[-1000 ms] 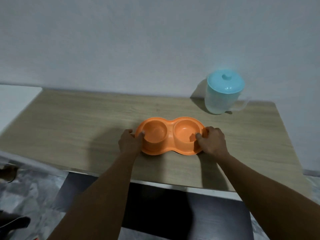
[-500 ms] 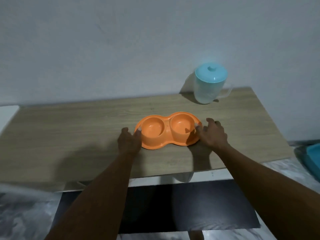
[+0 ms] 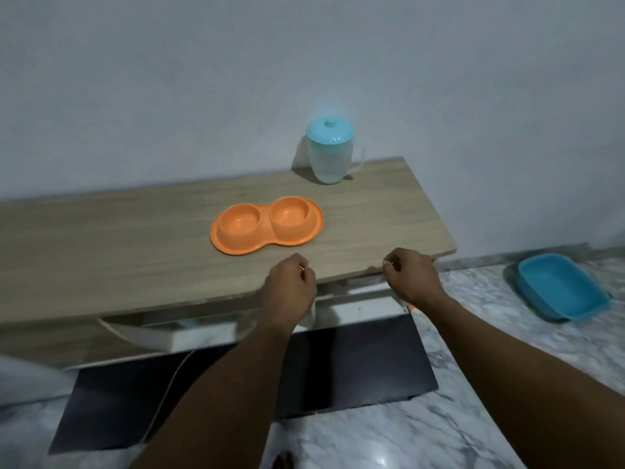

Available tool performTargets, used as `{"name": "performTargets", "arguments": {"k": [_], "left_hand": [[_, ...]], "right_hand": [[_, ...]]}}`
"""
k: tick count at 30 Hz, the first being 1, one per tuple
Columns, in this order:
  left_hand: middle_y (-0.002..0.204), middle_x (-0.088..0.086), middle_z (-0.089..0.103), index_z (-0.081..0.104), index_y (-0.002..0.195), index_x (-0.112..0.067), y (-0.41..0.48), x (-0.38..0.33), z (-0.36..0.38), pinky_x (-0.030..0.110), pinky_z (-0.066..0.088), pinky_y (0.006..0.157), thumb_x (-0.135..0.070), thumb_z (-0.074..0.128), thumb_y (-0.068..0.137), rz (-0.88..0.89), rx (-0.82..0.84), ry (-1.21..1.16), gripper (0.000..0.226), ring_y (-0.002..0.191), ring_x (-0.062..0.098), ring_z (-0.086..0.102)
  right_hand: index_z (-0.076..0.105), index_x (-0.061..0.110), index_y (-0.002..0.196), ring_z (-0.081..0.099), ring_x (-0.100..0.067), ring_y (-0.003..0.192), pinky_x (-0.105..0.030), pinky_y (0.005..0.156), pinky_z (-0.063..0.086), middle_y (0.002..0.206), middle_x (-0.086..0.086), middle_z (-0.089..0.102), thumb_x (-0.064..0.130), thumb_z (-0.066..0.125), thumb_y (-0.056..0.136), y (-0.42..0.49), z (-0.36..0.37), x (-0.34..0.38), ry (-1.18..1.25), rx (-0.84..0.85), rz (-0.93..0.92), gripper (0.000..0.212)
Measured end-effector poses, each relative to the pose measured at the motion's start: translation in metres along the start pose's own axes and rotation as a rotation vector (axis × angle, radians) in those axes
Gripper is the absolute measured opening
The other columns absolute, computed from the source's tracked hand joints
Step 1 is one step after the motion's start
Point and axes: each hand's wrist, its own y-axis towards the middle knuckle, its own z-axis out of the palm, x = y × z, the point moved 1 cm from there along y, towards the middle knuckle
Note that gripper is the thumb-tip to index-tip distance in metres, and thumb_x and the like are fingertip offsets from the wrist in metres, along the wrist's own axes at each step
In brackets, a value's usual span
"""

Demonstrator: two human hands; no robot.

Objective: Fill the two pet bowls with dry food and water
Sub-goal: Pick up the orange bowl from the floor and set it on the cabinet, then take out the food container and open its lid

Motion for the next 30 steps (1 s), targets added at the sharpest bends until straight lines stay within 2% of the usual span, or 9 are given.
{"name": "performTargets", "arguments": {"k": [6, 11, 13, 15, 19, 21, 24, 27, 30], "left_hand": [[0.072, 0.004, 0.068, 0.067, 0.086, -0.018, -0.079, -0.02, 0.087, 0.03, 0.047, 0.064, -0.024, 0.056, 0.093, -0.157, 0.122, -0.072, 0.014, 0.076, 0.03, 0.066], [0.088, 0.006, 0.074, 0.073, 0.089, -0.012, -0.075, 0.002, 0.161, 0.019, 0.035, 0.068, -0.014, 0.061, 0.09, -0.218, 0.066, -0.088, 0.012, 0.086, 0.028, 0.067], [0.102, 0.009, 0.073, 0.071, 0.106, -0.009, -0.054, 0.011, 0.19, 0.026, 0.043, 0.08, -0.022, 0.061, 0.093, -0.252, 0.024, -0.085, 0.021, 0.099, 0.028, 0.066], [0.11, 0.017, 0.069, 0.065, 0.117, -0.003, -0.027, 0.02, 0.218, 0.035, 0.046, 0.091, -0.028, 0.061, 0.095, -0.25, -0.02, -0.047, 0.034, 0.107, 0.034, 0.063], [0.105, 0.027, 0.065, 0.065, 0.104, 0.006, 0.02, 0.033, 0.251, 0.043, 0.045, 0.093, -0.024, 0.057, 0.098, -0.248, -0.075, -0.017, 0.032, 0.107, 0.043, 0.058], [0.114, 0.026, 0.064, 0.064, 0.112, 0.005, 0.041, 0.041, 0.261, 0.04, 0.043, 0.096, -0.027, 0.049, 0.102, -0.362, 0.002, 0.014, 0.037, 0.115, 0.042, 0.055], [0.137, 0.022, 0.054, 0.053, 0.136, 0.0, 0.065, 0.055, 0.274, 0.035, 0.033, 0.106, -0.036, 0.034, 0.107, -0.493, 0.154, -0.005, 0.05, 0.129, 0.036, 0.047], [0.149, 0.022, 0.045, 0.044, 0.145, -0.003, 0.079, 0.068, 0.288, 0.036, 0.028, 0.112, -0.032, 0.031, 0.108, -0.514, 0.254, -0.006, 0.049, 0.139, 0.036, 0.04], [0.15, 0.018, 0.045, 0.043, 0.146, -0.004, 0.083, 0.068, 0.292, 0.036, 0.029, 0.113, -0.028, 0.034, 0.108, -0.478, 0.273, -0.016, 0.047, 0.14, 0.035, 0.04]], "right_hand": [[0.072, 0.012, 0.09, 0.067, -0.029, 0.087, -0.044, 0.081, 0.056, 0.083, -0.008, 0.073, 0.022, 0.059, 0.092, -0.031, 0.002, -0.085, 0.064, 0.08, 0.032, 0.017], [0.069, 0.006, 0.081, 0.067, -0.035, 0.088, -0.036, 0.077, 0.051, 0.075, -0.007, 0.069, 0.019, 0.058, 0.093, -0.002, 0.049, -0.144, 0.151, 0.064, 0.104, 0.021], [0.072, 0.012, 0.091, 0.067, -0.034, 0.1, -0.034, 0.085, 0.049, 0.085, -0.007, 0.072, 0.022, 0.059, 0.093, 0.021, 0.073, -0.158, 0.179, 0.037, 0.114, 0.017], [0.074, 0.013, 0.11, 0.064, -0.032, 0.113, -0.031, 0.092, 0.046, 0.104, -0.009, 0.075, 0.025, 0.059, 0.095, 0.047, 0.095, -0.166, 0.2, 0.002, 0.119, 0.024], [0.073, 0.004, 0.102, 0.063, -0.044, 0.105, -0.039, 0.084, 0.049, 0.101, -0.023, 0.073, 0.024, 0.059, 0.095, 0.098, 0.131, -0.171, 0.266, -0.063, 0.054, 0.026], [0.071, 0.002, 0.102, 0.062, -0.044, 0.104, -0.038, 0.082, 0.048, 0.101, -0.025, 0.071, 0.023, 0.059, 0.094, 0.118, 0.146, -0.172, 0.284, -0.082, 0.085, 0.026], [0.07, 0.002, 0.107, 0.061, -0.044, 0.108, -0.036, 0.084, 0.047, 0.108, -0.025, 0.07, 0.018, 0.06, 0.092, 0.135, 0.158, -0.172, 0.301, -0.089, 0.136, 0.024], [0.069, -0.004, 0.108, 0.06, -0.046, 0.112, -0.04, 0.089, 0.048, 0.114, -0.029, 0.068, 0.008, 0.058, 0.089, 0.142, 0.161, -0.172, 0.291, -0.084, 0.166, 0.025], [0.07, -0.006, 0.1, 0.062, -0.045, 0.106, -0.038, 0.084, 0.048, 0.108, -0.029, 0.07, 0.003, 0.056, 0.087, 0.146, 0.163, -0.171, 0.279, -0.072, 0.124, 0.021]]}}
